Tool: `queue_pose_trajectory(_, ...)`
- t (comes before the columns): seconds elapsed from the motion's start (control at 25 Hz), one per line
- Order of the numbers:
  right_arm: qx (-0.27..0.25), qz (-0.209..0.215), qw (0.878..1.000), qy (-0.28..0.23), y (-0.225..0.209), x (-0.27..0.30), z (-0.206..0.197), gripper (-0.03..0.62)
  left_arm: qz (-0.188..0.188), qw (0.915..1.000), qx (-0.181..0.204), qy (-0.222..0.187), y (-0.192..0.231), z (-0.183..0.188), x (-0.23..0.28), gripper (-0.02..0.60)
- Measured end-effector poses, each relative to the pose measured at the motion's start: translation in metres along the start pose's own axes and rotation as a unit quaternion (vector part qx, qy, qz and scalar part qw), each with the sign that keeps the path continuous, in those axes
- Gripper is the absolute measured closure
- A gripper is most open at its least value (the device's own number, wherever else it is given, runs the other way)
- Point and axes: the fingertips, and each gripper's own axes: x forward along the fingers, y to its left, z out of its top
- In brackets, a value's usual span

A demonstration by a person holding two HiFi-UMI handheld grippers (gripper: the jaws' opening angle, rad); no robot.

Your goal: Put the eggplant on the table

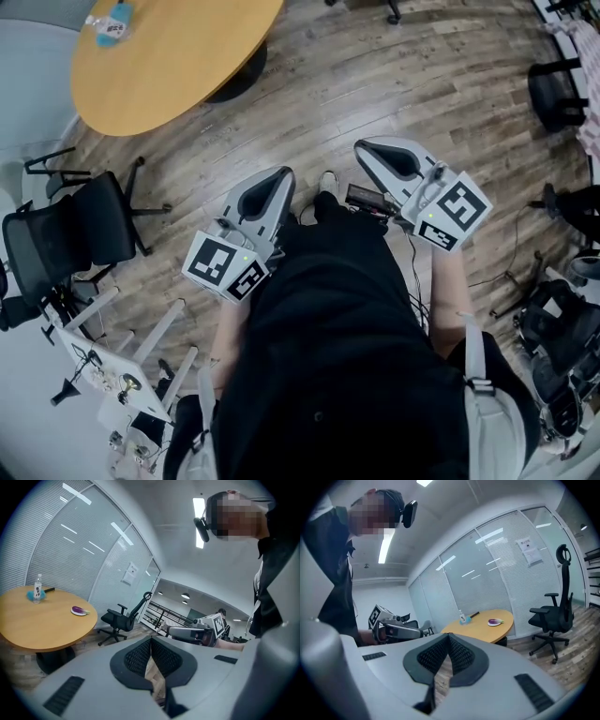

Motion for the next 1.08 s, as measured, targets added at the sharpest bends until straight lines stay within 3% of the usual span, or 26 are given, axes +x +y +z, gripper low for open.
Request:
queue_pose_trajectory(0.52, 0.005, -0.001, 1.0, -0.013, 0.015, 0.004, 0.001, 0.577, 0.004, 0.9999, 0.005, -0.008, 0.007, -0.002, -0.022, 0.566)
queue_pose_trajectory(1.08, 0.006, -0.001, 1.0, -0.009, -0.007, 0.009, 0.008, 0.578, 0.005, 1.0, 0.004, -0.006, 0.012, 0.005, -0.001, 0.566)
